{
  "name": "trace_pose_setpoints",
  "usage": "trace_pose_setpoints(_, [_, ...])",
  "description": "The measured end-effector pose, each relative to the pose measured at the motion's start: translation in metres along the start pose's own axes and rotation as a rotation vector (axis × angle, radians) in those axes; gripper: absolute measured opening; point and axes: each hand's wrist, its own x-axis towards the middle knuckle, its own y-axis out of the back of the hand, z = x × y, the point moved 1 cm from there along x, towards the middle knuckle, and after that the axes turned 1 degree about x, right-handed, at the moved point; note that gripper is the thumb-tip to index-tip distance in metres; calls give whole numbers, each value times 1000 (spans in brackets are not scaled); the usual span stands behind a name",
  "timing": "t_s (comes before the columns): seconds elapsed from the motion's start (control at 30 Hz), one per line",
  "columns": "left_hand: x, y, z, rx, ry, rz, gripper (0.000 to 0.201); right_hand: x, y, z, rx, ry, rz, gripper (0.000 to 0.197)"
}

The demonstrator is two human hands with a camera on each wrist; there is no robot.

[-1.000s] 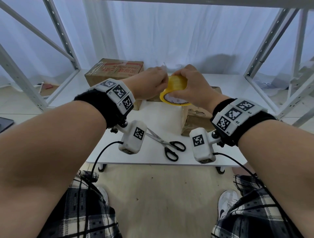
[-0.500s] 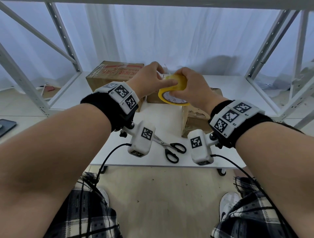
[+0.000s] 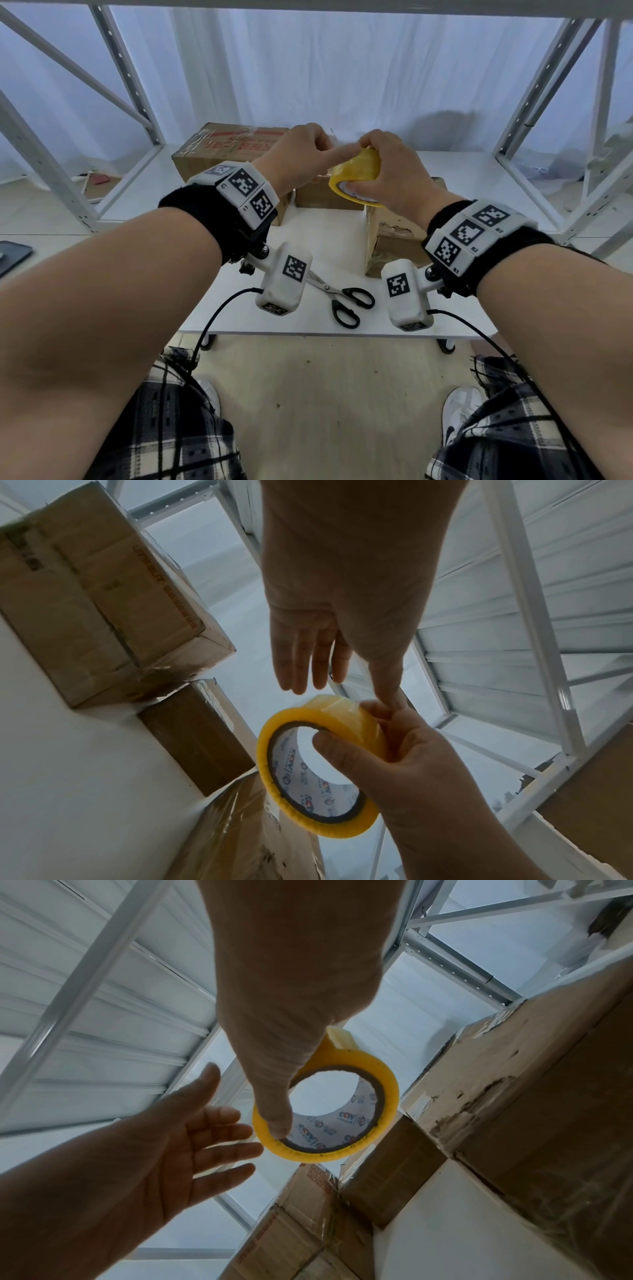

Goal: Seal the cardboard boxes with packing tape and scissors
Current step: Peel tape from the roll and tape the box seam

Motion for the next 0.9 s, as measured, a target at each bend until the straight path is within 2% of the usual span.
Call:
trace_pose_setpoints(0.1, [0, -3, 1, 119, -26, -3, 42, 1, -3, -4, -49, 39, -38, 55])
trace_pose_setpoints(0.23, [1, -2, 0, 13, 11, 0, 12, 0, -5, -6, -69, 59, -41, 57])
trace_pose_setpoints(0.4, [2, 4, -5, -138, 101, 44, 14, 0, -1, 0, -61, 14, -24, 60])
trace_pose_setpoints(0.47, [2, 6, -6, -155, 85, 51, 15, 0, 1, 3, -75, -1, -22, 61])
trace_pose_setpoints(0.6, [0, 2, -3, -72, 30, 6, 39, -1, 2, 2, -106, 6, -37, 61])
trace_pose_setpoints(0.7, [-1, -2, 0, -26, 2, -15, 45, -1, -1, -3, -109, 32, -54, 56])
trace_pose_setpoints(0.77, [-2, -3, 3, -4, -1, -14, 41, -1, -2, -6, -118, 50, -70, 54])
trace_pose_setpoints(0.9, [-3, -3, 5, 25, 10, -10, 21, -1, -3, -8, -142, 85, -85, 54])
